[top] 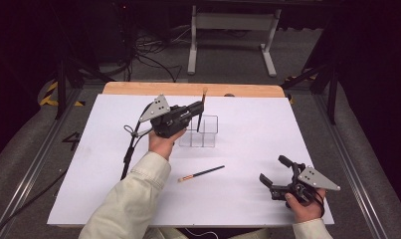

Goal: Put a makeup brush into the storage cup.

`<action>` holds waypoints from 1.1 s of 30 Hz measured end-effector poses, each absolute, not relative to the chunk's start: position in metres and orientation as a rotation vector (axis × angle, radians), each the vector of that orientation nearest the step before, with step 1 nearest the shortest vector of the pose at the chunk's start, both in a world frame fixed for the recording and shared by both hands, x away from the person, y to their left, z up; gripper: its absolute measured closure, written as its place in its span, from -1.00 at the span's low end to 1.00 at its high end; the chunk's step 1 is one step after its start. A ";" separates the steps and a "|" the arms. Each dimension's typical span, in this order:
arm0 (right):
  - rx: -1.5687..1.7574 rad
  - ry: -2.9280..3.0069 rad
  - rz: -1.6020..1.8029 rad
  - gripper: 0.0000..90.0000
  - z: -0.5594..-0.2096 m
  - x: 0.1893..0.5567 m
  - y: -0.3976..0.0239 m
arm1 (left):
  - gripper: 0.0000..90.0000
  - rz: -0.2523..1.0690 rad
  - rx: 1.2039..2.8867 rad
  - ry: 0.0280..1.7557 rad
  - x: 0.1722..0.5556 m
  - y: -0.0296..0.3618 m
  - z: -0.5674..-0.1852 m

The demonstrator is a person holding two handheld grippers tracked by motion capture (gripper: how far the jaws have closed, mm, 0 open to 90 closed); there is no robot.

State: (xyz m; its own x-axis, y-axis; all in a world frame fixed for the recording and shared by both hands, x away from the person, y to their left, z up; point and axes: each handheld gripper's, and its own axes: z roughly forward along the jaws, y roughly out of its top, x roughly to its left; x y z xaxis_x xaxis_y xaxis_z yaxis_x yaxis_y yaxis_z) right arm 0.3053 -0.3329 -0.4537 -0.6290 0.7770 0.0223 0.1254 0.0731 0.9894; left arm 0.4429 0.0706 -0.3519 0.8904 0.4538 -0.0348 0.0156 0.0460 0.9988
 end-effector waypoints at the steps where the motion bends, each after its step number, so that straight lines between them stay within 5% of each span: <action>1: 0.893 1.826 1.598 -0.96 -0.454 0.305 -0.333 | 0.84 0.354 1.499 0.389 0.444 0.070 -0.352; 33: 0.891 1.849 1.604 -0.96 -0.456 0.306 -0.332 | 0.84 0.435 1.483 0.492 0.464 0.067 -0.378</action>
State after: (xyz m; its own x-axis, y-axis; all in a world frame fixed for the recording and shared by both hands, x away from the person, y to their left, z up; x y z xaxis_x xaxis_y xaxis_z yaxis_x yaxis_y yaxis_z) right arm 0.3059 -0.3318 -0.4556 -0.6421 0.7661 0.0289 0.1367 0.0773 0.9876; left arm 0.4644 0.0668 -0.3783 0.8279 0.5590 -0.0451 0.0235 0.0458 0.9987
